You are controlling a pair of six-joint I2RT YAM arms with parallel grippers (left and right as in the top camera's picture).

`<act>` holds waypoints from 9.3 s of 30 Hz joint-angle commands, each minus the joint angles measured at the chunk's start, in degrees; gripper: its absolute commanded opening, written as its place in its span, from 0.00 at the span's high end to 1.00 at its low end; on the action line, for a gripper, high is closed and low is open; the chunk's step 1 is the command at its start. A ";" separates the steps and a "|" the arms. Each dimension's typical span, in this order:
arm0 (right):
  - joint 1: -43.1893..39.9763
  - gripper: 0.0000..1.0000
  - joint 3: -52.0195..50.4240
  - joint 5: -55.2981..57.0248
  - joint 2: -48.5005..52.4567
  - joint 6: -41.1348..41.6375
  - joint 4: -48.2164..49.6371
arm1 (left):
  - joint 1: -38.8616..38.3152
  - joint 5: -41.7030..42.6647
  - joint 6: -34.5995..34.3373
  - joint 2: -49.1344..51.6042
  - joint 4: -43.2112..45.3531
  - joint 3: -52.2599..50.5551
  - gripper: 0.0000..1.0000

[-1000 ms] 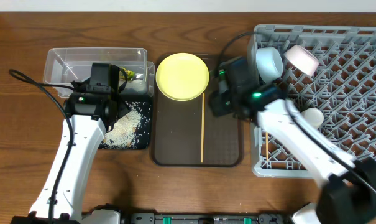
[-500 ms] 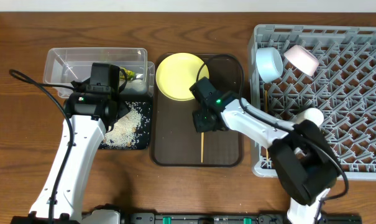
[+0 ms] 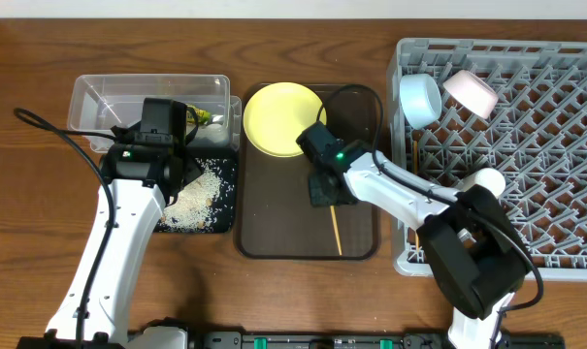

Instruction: Sort waste into correct bins and load items into the dishwasher rack

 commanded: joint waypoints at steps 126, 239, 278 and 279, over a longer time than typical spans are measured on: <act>-32.13 0.99 -3.34 35.39 -37.44 -51.84 0.98 | 0.28 -0.11 -0.94 0.04 0.50 0.26 0.28; -36.24 0.01 -63.76 -3.19 -109.96 -32.02 32.59 | -6.69 13.22 22.08 -42.01 4.79 -13.35 0.03; -36.26 0.01 -71.91 -6.49 -111.34 -33.83 36.70 | -6.69 13.22 22.08 -42.01 4.79 -13.35 0.03; -36.26 0.01 -71.91 -6.47 -111.34 -33.83 36.70 | -6.69 13.22 22.08 -42.01 4.79 -13.35 0.03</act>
